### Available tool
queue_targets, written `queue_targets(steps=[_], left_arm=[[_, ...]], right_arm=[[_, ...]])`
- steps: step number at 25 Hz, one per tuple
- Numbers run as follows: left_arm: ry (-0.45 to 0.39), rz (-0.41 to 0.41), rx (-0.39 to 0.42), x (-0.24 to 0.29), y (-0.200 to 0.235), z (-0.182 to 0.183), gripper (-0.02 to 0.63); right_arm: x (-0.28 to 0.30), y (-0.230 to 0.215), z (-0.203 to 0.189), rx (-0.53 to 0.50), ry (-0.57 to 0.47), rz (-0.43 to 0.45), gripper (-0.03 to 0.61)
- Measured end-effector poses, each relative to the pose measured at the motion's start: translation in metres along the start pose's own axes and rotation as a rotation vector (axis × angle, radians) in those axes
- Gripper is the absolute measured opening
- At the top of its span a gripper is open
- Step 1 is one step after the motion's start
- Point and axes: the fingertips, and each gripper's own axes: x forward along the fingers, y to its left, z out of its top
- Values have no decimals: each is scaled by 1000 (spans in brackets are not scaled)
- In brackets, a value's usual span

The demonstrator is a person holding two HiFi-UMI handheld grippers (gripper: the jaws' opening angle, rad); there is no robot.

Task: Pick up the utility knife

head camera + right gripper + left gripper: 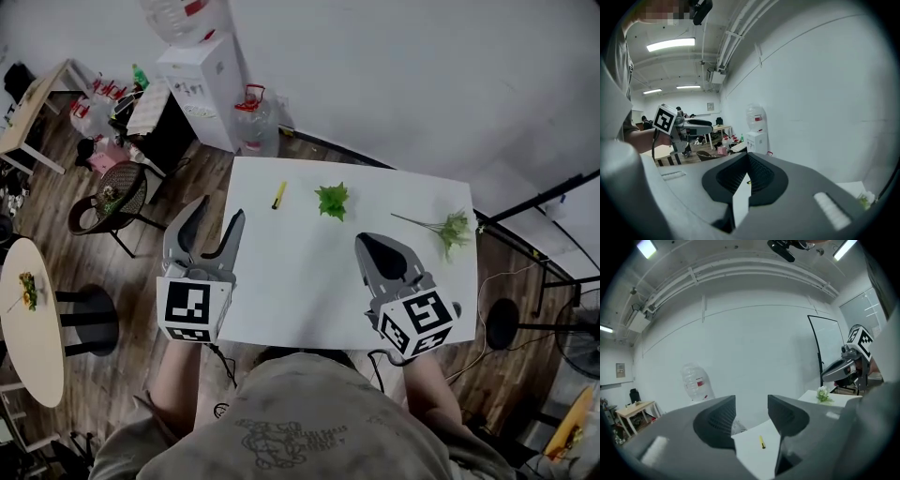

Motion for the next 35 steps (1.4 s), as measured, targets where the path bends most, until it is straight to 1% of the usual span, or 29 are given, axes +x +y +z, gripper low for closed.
queue_targets(steps=[3,9,13,16,20,26,31,33,35], left_arm=[[64,-22,-4,30,0,-23,210],[169,-80,-42,85,-12,-75,210],[250,-118,-61,113,-21,-117,210],[319,-163,-81,135,-33,-149,210],[405,-214,-79,159,-48,-187,210],[488,-252,-84,190,-65,-239,210],[582,-257,-111,206,-72,-287,207],[619,-260,-118,210,-74,-303,196],[638,-254,-124,213,-73,-316,189]], right_arm=[[12,-8,-10,13,23,3,29],[36,-21,-38,60,82,12,29],[52,-22,-63,77,141,21,29],[62,-27,-79,93,172,23,29],[77,-30,-102,126,211,32,29],[95,-33,-134,175,264,43,29],[104,-39,-156,204,303,43,29],[107,-42,-163,207,319,41,29],[110,-43,-171,210,333,42,29]])
